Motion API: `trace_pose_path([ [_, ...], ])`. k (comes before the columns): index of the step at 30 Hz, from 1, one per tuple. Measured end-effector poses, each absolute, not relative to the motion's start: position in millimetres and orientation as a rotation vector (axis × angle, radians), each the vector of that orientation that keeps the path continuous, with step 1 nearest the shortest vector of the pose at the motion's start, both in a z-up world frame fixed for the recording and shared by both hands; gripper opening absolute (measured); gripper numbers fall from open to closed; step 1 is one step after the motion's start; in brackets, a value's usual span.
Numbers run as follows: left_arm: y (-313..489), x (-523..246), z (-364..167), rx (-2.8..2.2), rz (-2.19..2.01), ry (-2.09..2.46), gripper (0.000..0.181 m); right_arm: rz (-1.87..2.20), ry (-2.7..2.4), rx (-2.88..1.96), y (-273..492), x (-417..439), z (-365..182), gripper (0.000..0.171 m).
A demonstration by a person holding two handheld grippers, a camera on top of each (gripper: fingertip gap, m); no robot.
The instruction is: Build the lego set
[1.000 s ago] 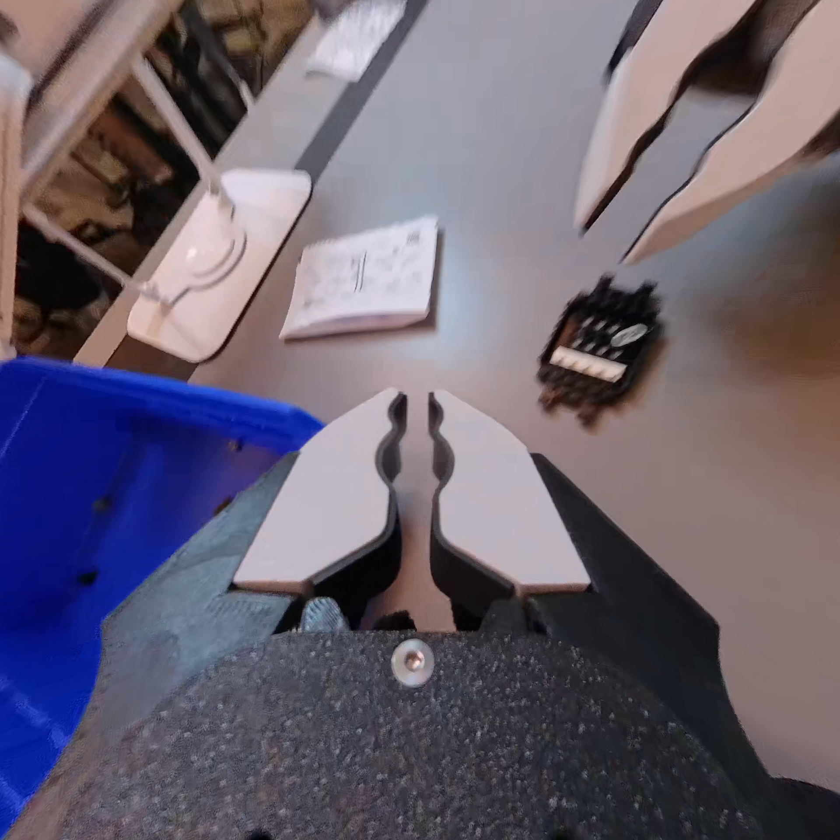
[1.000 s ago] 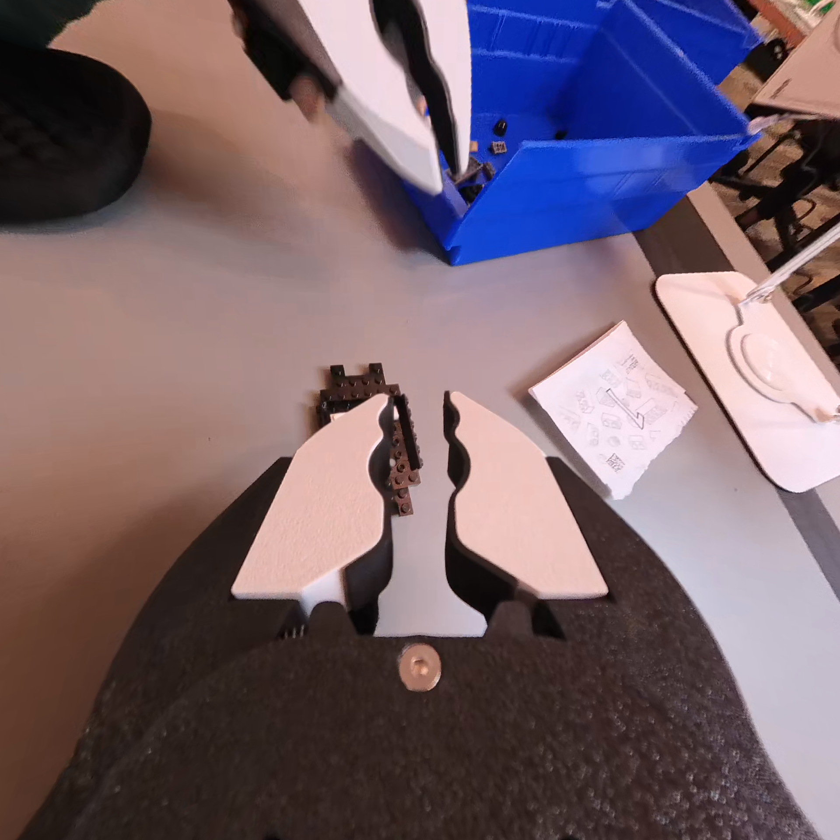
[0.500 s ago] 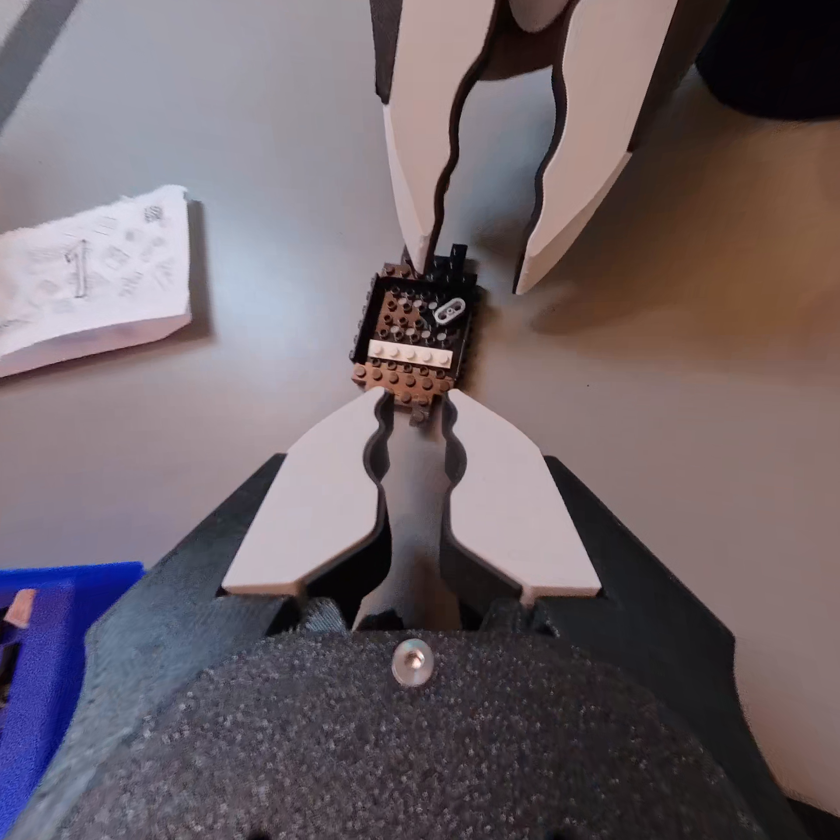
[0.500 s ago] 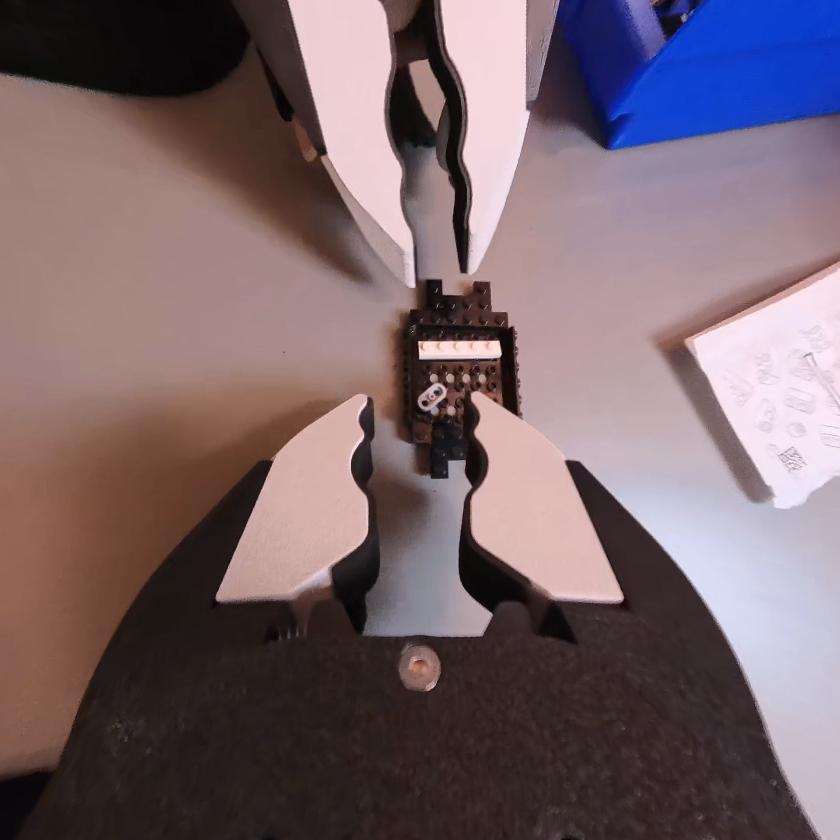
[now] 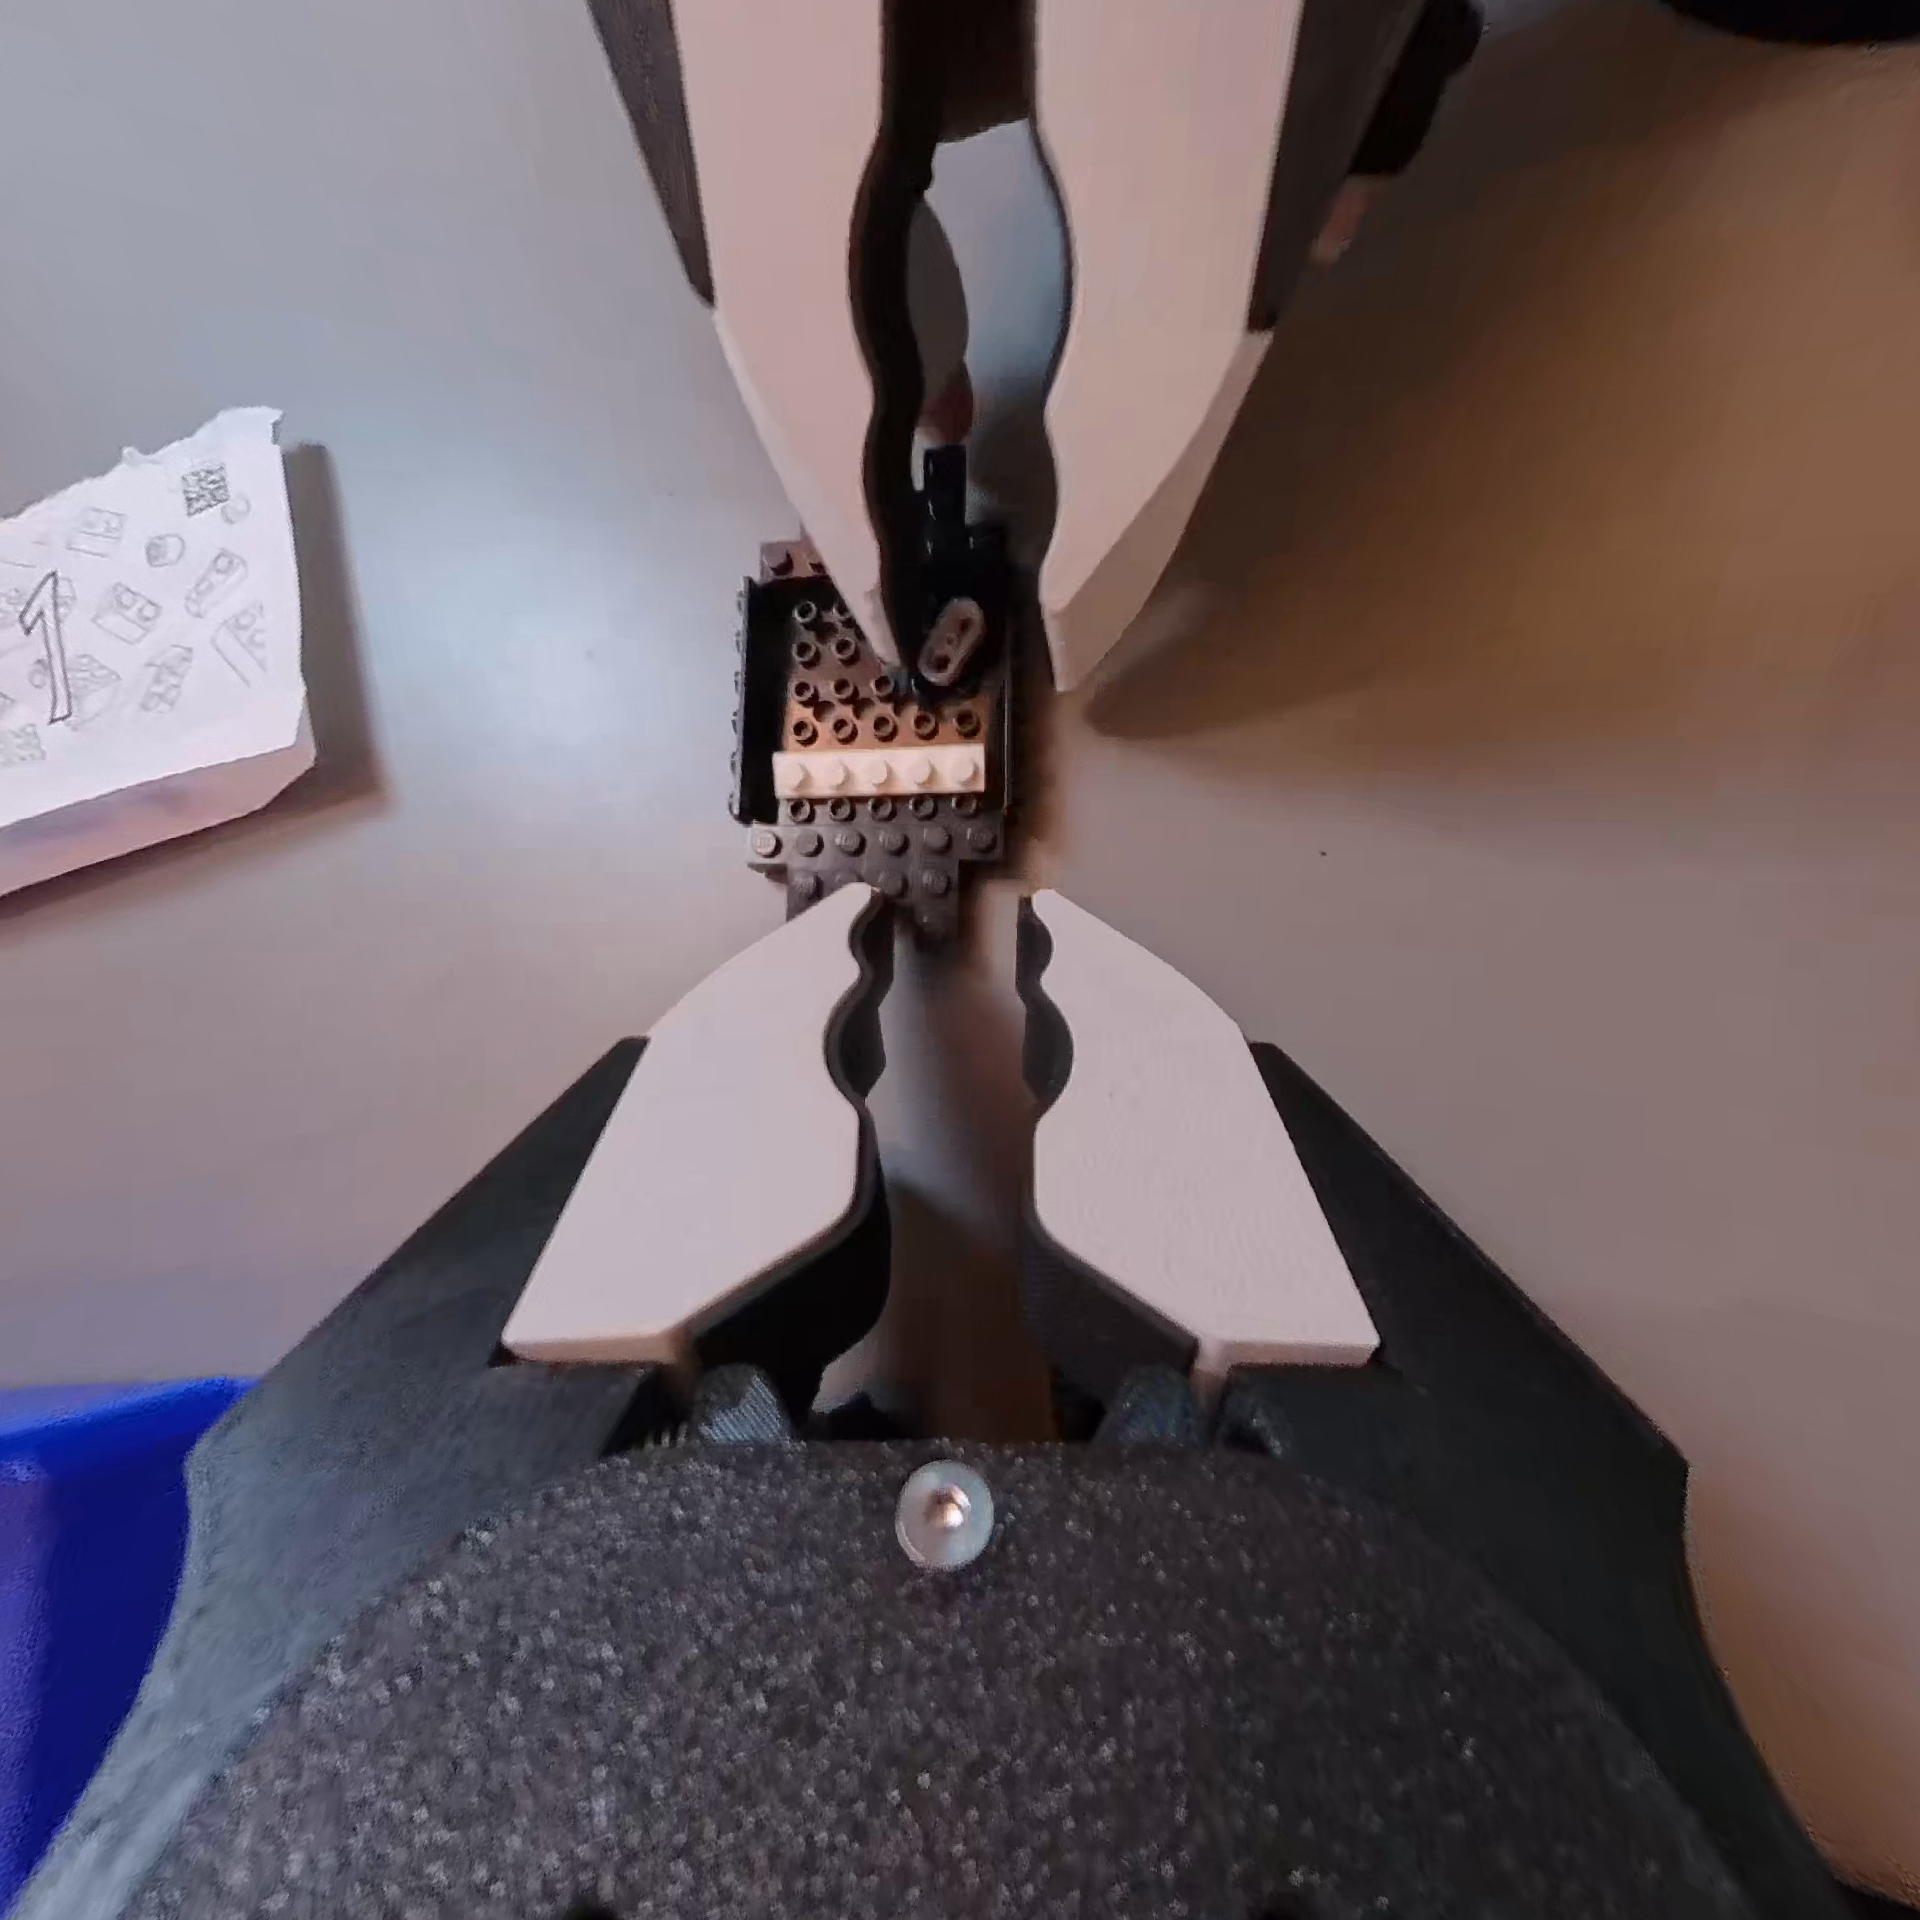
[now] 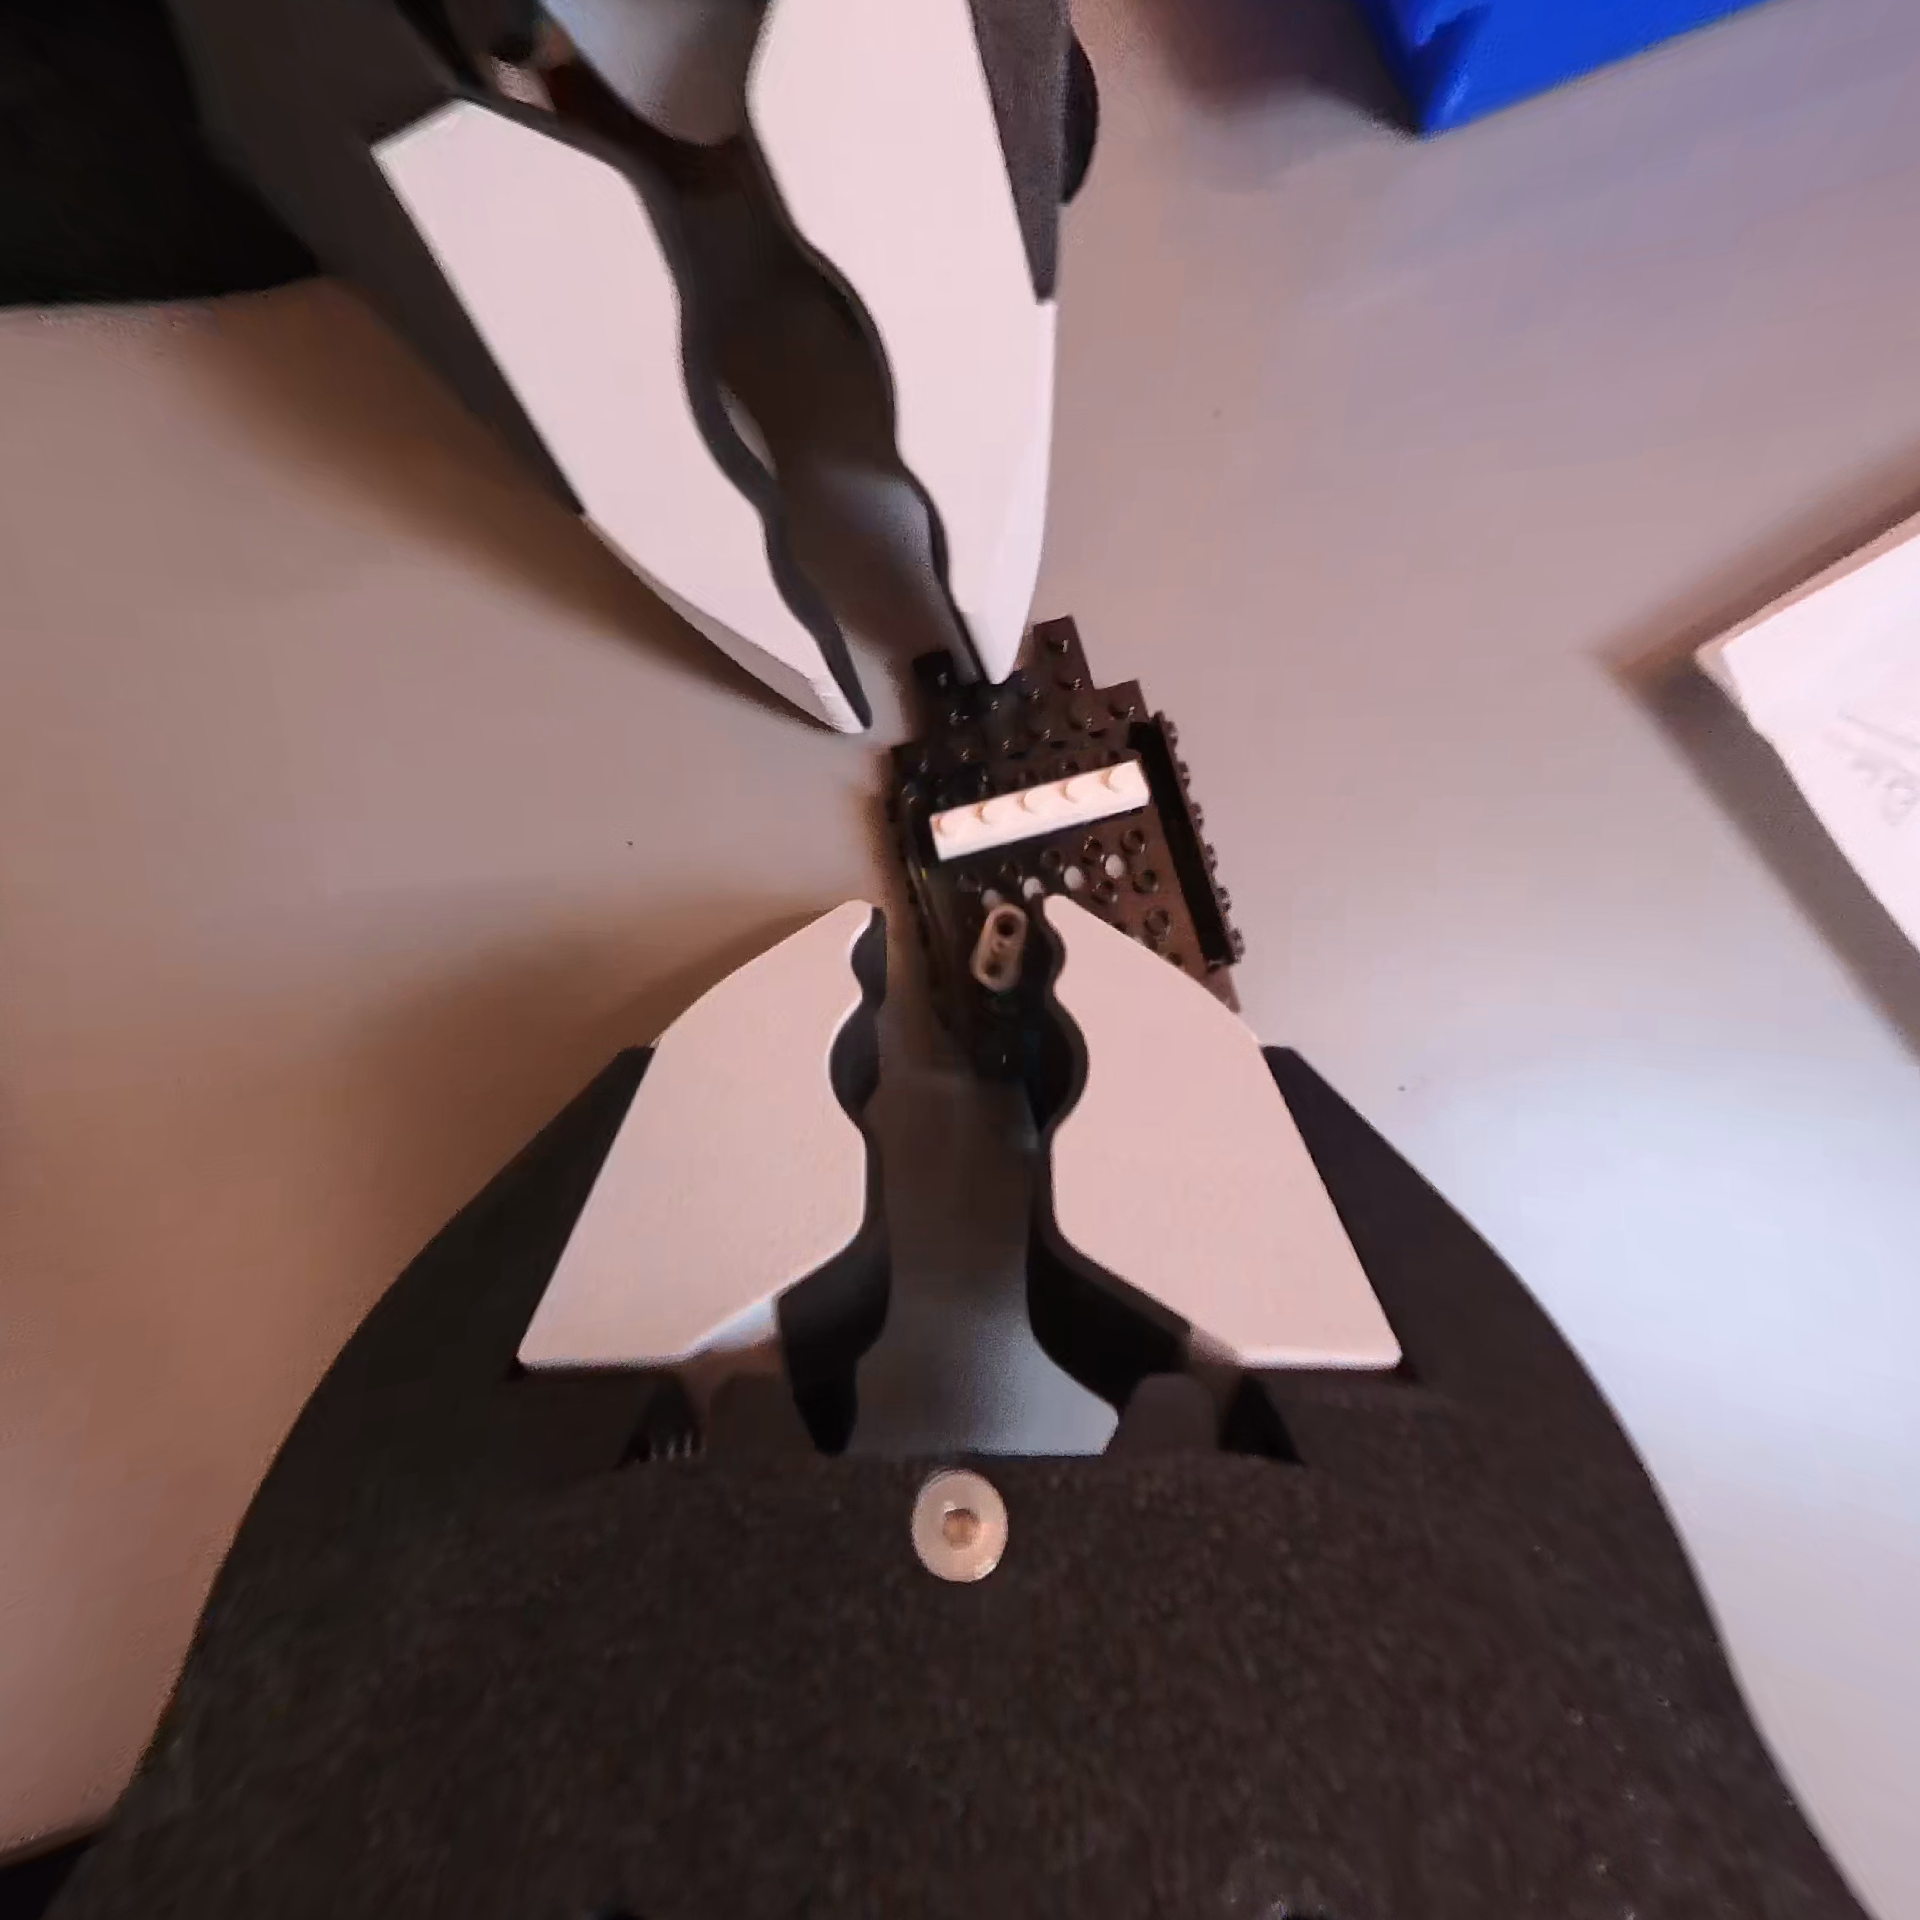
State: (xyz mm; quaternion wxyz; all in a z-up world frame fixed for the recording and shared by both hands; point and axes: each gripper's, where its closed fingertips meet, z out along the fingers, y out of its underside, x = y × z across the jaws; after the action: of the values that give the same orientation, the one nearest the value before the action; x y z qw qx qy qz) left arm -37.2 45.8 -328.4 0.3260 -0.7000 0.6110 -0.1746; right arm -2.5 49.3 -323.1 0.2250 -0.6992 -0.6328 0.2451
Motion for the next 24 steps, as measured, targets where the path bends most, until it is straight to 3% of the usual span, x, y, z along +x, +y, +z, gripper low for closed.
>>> trace_pose_path([
  [24, 48, -37, -329, -1.836, -0.427, 1.572, 0.016, 0.752, -1.764, -1.916, 45, 8, -323, 0.02],
])
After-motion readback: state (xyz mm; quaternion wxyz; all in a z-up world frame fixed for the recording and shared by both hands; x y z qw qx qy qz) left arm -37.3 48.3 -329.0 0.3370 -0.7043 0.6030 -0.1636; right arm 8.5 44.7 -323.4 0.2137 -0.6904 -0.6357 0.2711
